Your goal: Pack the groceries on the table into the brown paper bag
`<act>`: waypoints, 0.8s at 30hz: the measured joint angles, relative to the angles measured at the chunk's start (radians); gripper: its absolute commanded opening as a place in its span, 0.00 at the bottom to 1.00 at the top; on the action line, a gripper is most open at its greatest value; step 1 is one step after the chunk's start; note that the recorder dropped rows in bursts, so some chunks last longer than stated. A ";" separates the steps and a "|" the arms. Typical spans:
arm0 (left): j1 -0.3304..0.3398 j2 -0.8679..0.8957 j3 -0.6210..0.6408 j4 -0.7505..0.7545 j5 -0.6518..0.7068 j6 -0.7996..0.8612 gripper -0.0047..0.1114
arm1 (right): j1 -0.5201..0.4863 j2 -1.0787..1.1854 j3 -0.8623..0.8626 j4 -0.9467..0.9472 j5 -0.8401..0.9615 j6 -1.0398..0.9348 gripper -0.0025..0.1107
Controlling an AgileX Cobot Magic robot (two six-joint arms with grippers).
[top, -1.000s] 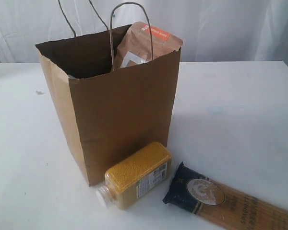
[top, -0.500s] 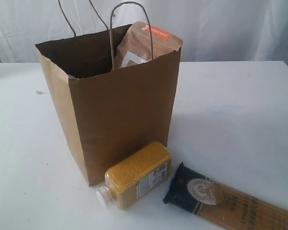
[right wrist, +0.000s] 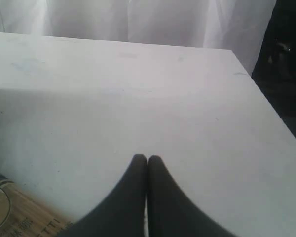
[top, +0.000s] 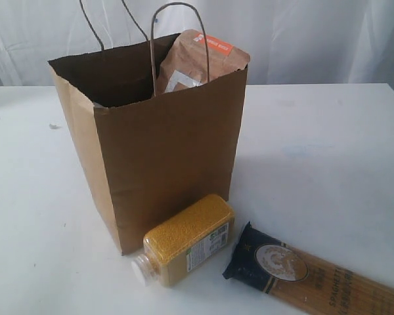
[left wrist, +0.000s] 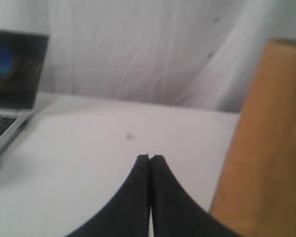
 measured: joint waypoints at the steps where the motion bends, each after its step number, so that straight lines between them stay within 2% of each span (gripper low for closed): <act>1: 0.000 0.000 0.000 -0.004 -0.072 0.000 0.04 | 0.000 0.000 0.000 0.000 0.000 0.000 0.02; 6: 0.000 -0.002 -0.054 -0.028 -0.390 0.017 0.04 | 0.000 0.000 0.000 0.000 0.000 0.000 0.02; 9: 0.000 -0.002 -0.128 -0.073 -0.573 0.100 0.04 | 0.000 0.000 0.000 0.000 0.000 0.000 0.02; 12: 0.000 0.014 -0.233 -0.154 -0.642 0.238 0.04 | 0.000 0.000 0.000 0.000 0.000 0.000 0.02; 14: 0.000 0.047 -0.310 -0.227 -0.588 0.331 0.04 | 0.000 0.000 0.000 0.002 0.000 0.000 0.02; 18: 0.000 0.165 -0.409 -0.327 -0.291 0.518 0.04 | 0.000 0.000 0.000 0.002 0.000 0.000 0.02; 21: 0.000 0.310 -0.415 -0.346 -0.083 0.665 0.04 | 0.000 0.000 0.000 0.002 0.000 0.000 0.02; 24: 0.000 0.485 -0.365 -0.346 0.015 0.737 0.04 | 0.000 0.000 0.000 0.002 0.000 0.000 0.02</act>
